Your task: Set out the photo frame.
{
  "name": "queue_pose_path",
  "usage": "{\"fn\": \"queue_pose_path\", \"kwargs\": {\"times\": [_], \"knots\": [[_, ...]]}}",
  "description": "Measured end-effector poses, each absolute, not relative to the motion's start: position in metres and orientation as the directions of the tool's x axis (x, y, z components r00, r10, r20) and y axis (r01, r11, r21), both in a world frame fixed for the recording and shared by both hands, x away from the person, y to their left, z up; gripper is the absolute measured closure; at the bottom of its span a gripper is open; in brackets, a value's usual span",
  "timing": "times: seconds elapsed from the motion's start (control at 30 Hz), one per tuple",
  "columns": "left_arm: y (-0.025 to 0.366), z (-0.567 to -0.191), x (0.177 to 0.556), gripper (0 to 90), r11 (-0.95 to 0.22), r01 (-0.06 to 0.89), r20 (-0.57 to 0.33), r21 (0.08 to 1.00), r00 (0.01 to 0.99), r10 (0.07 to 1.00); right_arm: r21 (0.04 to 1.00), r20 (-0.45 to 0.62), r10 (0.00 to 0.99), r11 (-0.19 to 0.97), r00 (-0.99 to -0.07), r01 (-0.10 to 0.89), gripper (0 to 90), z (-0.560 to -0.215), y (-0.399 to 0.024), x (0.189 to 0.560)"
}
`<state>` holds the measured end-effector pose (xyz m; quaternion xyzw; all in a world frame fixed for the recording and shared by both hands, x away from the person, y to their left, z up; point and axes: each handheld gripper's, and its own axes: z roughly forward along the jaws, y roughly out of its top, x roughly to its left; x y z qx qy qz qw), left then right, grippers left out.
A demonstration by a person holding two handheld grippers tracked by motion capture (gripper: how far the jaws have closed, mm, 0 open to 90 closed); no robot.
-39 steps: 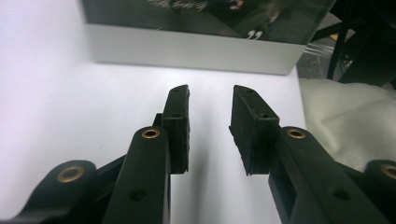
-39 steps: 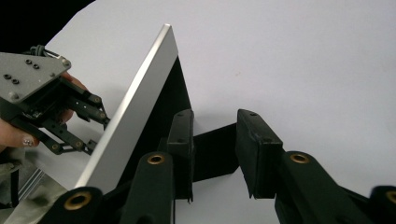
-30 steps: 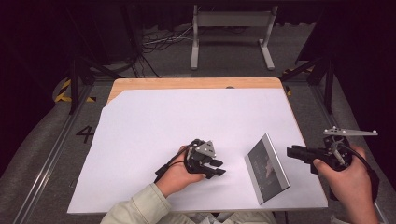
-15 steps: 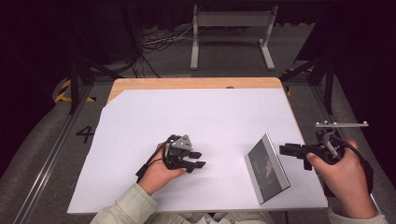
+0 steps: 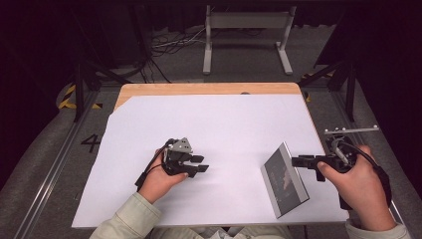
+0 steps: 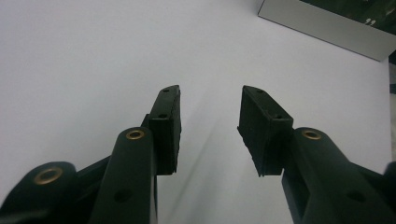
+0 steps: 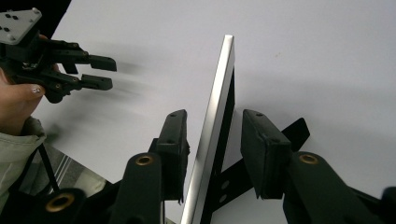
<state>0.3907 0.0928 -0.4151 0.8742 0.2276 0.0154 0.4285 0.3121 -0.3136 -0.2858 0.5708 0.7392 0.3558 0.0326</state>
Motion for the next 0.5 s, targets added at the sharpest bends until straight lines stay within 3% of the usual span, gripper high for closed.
{"fn": "queue_pose_path", "kwargs": {"times": [0.5], "knots": [[0.096,-0.414,0.392,59.2,-0.524,0.385,-0.153,0.760,0.889,0.431,0.468,0.336,0.890,0.127,-0.309,0.875,61.3,-0.290,-0.301,0.320]]}}
